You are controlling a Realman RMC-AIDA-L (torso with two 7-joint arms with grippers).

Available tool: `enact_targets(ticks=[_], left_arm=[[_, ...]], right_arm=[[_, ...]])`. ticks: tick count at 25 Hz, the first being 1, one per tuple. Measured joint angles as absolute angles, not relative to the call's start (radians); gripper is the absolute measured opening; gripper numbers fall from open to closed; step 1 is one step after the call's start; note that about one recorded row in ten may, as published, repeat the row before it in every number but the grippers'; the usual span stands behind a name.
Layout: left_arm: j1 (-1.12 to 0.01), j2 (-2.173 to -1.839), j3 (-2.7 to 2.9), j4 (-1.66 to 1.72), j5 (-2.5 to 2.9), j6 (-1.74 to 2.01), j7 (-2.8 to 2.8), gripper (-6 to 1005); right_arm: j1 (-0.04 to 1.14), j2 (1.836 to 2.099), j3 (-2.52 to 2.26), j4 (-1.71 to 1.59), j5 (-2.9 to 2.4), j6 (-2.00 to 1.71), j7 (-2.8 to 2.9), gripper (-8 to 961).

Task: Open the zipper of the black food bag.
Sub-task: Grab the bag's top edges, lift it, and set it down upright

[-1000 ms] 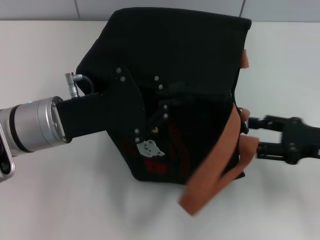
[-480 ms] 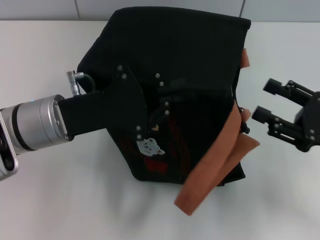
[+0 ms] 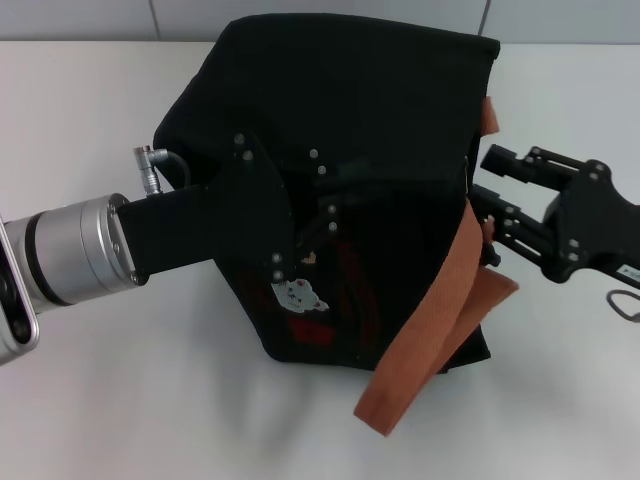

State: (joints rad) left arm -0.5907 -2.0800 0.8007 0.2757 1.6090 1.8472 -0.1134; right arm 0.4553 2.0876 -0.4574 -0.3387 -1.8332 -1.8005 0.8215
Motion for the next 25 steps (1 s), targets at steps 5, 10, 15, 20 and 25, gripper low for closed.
enact_targets(ticks=[5, 10, 15, 20, 25], left_arm=[[-0.592, -2.080, 0.801, 0.274, 1.609, 1.847, -0.113, 97], [-0.598, -2.080, 0.802, 0.274, 1.609, 1.847, -0.113, 97], [-0.599, -2.080, 0.804, 0.275, 1.609, 1.848, -0.114, 97], [-0.600, -2.080, 0.805, 0.275, 1.609, 1.850, -0.114, 97], [-0.599, -2.080, 0.805, 0.275, 1.609, 1.852, -0.114, 97]], right_arm=[[0.478, 2.087, -0.468, -0.335, -1.856, -1.782, 0.819, 450], [0.487, 2.088, -0.470, -0.335, -1.854, -1.766, 0.813, 448], [0.501, 2.088, -0.470, -0.338, -1.853, -1.752, 0.813, 433], [0.513, 2.086, -0.469, -0.344, -1.856, -1.749, 0.813, 260], [0.512, 2.084, -0.471, -0.353, -1.860, -1.748, 0.813, 80]])
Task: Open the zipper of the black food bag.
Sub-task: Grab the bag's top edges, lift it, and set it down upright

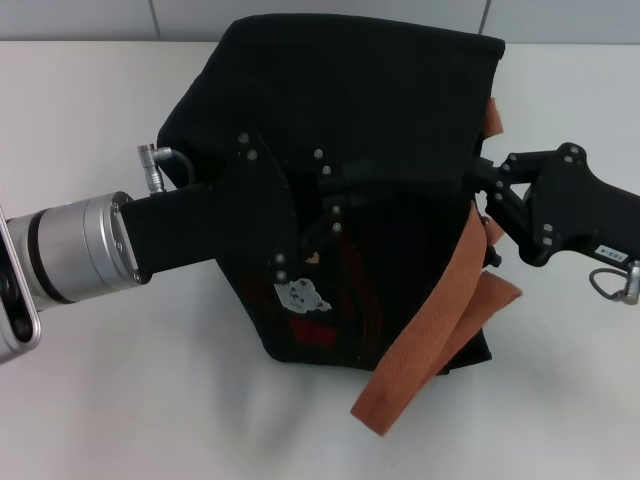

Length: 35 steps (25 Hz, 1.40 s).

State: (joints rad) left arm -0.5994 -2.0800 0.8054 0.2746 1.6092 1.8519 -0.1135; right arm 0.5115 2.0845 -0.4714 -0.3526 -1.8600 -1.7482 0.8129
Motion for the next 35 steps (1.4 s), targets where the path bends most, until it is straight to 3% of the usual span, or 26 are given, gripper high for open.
enact_targets(ticks=[2, 10, 15, 26, 32, 35], left_arm=[[-0.599, -2.080, 0.805, 0.275, 1.609, 1.853, -0.113, 97], [-0.600, -2.080, 0.805, 0.276, 1.609, 1.853, -0.113, 97], [-0.600, -2.080, 0.805, 0.276, 1.609, 1.851, -0.113, 97], [-0.602, -2.080, 0.802, 0.277, 1.609, 1.847, -0.113, 97], [-0.604, -2.080, 0.803, 0.279, 1.609, 1.845, -0.113, 97], [-0.604, -2.080, 0.803, 0.279, 1.609, 1.845, -0.113, 97]], right_arm=[[0.508, 2.085, -0.474, -0.361, -1.861, -1.750, 0.813, 11], [0.495, 2.082, -0.506, -0.427, -1.866, -1.793, 0.843, -1], [0.483, 2.084, -0.510, -0.476, -1.867, -1.815, 0.850, 53], [0.512, 2.086, -0.577, -0.481, -1.867, -1.733, 0.861, 457], [0.530, 2.088, -0.590, -0.465, -1.861, -1.705, 0.865, 542], [0.538, 2.088, -0.590, -0.461, -1.858, -1.704, 0.865, 503]])
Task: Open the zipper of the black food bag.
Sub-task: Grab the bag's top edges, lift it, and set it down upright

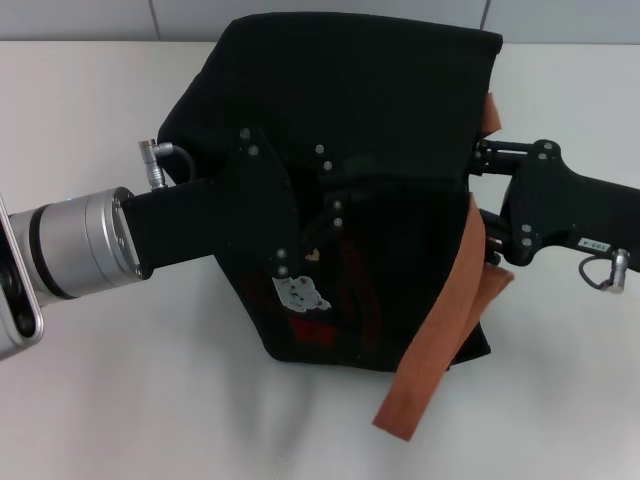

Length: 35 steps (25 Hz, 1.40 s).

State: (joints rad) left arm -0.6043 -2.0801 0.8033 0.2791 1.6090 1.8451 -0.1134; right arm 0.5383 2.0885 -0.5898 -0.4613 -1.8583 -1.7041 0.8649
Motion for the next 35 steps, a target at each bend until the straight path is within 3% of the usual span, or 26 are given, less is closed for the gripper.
enact_targets(ticks=[7, 10, 16, 35], left_arm=[[-0.604, -2.080, 0.805, 0.278, 1.609, 1.845, -0.113, 97], [-0.604, -2.080, 0.805, 0.277, 1.609, 1.845, -0.113, 97], [-0.604, -2.080, 0.805, 0.276, 1.609, 1.845, -0.113, 97], [-0.604, -2.080, 0.806, 0.266, 1.548, 1.832, -0.119, 98]], right_arm=[[0.542, 2.089, -0.587, -0.444, -1.820, -1.698, 0.852, 411], [0.542, 2.088, -0.588, -0.443, -1.819, -1.685, 0.852, 169], [0.542, 2.088, -0.591, -0.441, -1.818, -1.681, 0.828, 14], [0.436, 2.082, -0.710, -0.569, -1.865, -1.679, 0.883, 20]])
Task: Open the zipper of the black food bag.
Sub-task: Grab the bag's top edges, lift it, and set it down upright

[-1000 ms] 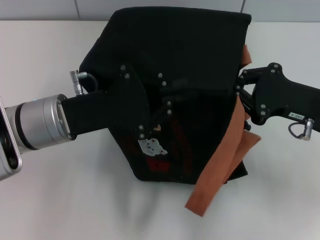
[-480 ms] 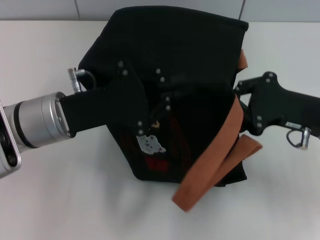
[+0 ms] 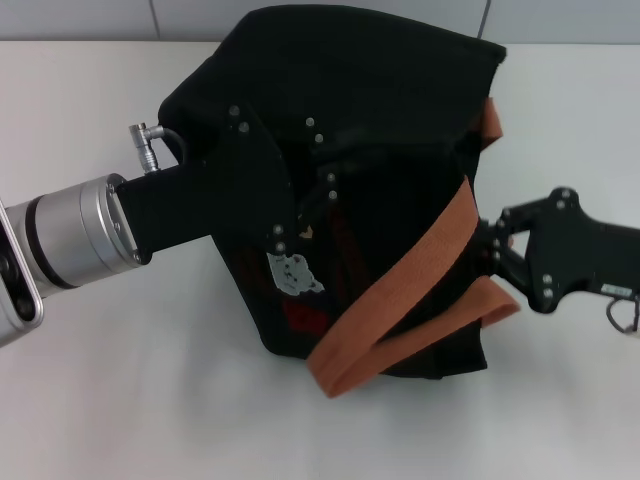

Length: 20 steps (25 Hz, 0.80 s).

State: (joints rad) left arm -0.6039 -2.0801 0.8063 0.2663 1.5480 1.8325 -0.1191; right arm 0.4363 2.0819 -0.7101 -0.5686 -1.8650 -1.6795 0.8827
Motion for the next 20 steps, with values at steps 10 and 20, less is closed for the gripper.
enact_targets(ticks=[10, 20], left_arm=[[-0.606, -2.080, 0.803, 0.261, 1.546, 1.829, -0.119, 98], [-0.606, -2.080, 0.805, 0.260, 1.545, 1.825, -0.117, 98]], right_arm=[[0.385, 2.086, -0.722, -0.665, -2.034, -1.638, 1.014, 47], [0.372, 2.082, -0.711, -0.687, -2.088, -1.645, 1.098, 74]])
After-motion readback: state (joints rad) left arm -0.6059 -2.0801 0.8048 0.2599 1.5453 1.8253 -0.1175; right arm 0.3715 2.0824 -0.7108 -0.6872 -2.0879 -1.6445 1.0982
